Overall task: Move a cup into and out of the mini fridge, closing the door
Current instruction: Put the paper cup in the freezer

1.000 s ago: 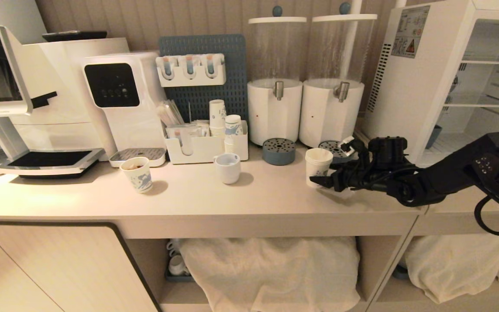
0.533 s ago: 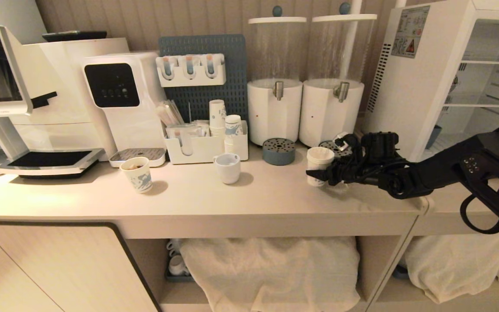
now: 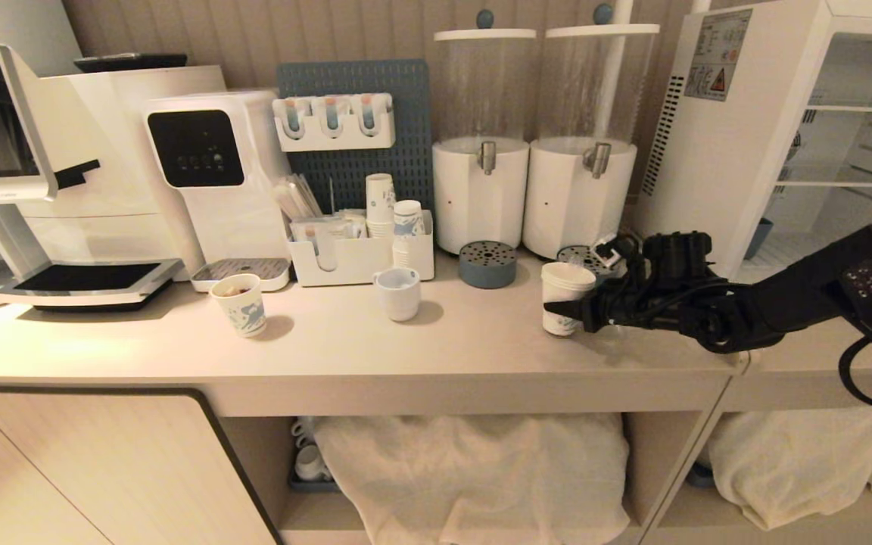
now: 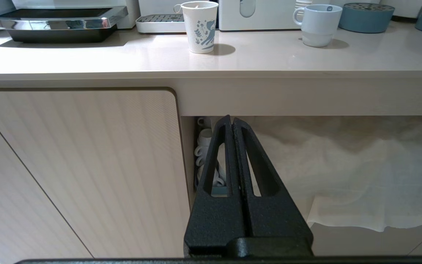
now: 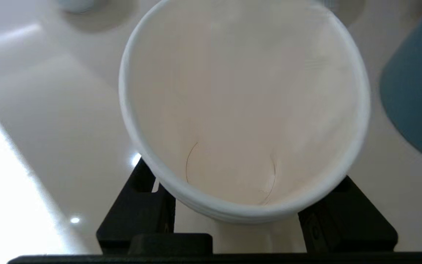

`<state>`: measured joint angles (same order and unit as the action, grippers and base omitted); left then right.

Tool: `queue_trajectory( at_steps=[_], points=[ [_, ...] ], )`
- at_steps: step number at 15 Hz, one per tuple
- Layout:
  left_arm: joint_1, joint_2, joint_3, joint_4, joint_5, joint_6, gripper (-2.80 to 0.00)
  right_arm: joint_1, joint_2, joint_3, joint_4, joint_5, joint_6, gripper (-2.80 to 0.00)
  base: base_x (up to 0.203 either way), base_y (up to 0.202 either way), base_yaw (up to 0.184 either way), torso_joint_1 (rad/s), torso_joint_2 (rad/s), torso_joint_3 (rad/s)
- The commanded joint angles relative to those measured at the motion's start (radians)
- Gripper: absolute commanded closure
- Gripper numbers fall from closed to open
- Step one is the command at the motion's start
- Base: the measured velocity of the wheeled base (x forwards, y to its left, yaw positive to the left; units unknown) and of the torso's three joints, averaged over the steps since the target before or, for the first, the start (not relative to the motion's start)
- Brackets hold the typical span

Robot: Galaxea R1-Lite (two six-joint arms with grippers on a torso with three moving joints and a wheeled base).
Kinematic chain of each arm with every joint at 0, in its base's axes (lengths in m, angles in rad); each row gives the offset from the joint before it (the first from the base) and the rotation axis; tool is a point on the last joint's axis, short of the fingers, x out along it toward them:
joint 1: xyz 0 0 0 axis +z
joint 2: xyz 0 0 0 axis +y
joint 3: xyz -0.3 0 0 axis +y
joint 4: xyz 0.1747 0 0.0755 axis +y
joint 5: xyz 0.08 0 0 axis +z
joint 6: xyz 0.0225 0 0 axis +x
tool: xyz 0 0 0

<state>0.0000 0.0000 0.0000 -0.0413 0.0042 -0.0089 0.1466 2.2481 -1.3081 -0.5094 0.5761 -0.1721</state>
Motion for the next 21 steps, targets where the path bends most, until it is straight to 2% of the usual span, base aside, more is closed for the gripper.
queue_trajectory(
  at_steps=[1,5,8,11,15,18,21],
  points=[
    [0.0,0.0,0.02,0.0,0.002,-0.002,0.0,-0.005,-0.203,0.104,-0.004,0.014,0.01,0.0,0.0,0.0,0.0,0.0,0.0,0.0],
    [0.0,0.0,0.018,0.0,-0.001,-0.002,0.0,-0.027,-0.574,0.271,0.074,0.016,0.031,0.0,0.0,0.0,0.0,0.0,0.0,0.0],
    [0.0,0.0,0.02,0.0,-0.001,-0.002,0.0,-0.037,-0.927,0.367,0.177,-0.022,0.099,0.0,0.0,0.0,0.0,0.0,0.0,0.0],
    [0.0,0.0,0.02,-0.002,0.0,-0.006,0.0,-0.047,-1.283,0.396,0.395,-0.094,0.161,0.0,0.0,0.0,0.0,0.0,0.0,0.0],
    [0.0,0.0,0.02,-0.002,-0.001,-0.006,0.0,-0.117,-1.708,0.446,0.706,-0.134,0.215,0.0,0.0,0.0,0.0,0.0,0.0,0.0],
    [0.0,0.0,0.02,-0.002,0.0,-0.008,0.0,-0.13,-1.864,0.497,0.88,-0.152,0.268,0.0,0.0,0.0,0.0,0.0,0.0,0.0],
    [0.0,0.0,0.019,-0.002,0.0,-0.008,0.0,-0.168,-2.017,0.53,0.932,-0.154,0.31,0.0,0.0,0.0,0.0,0.0,0.0,0.0]
  ],
)
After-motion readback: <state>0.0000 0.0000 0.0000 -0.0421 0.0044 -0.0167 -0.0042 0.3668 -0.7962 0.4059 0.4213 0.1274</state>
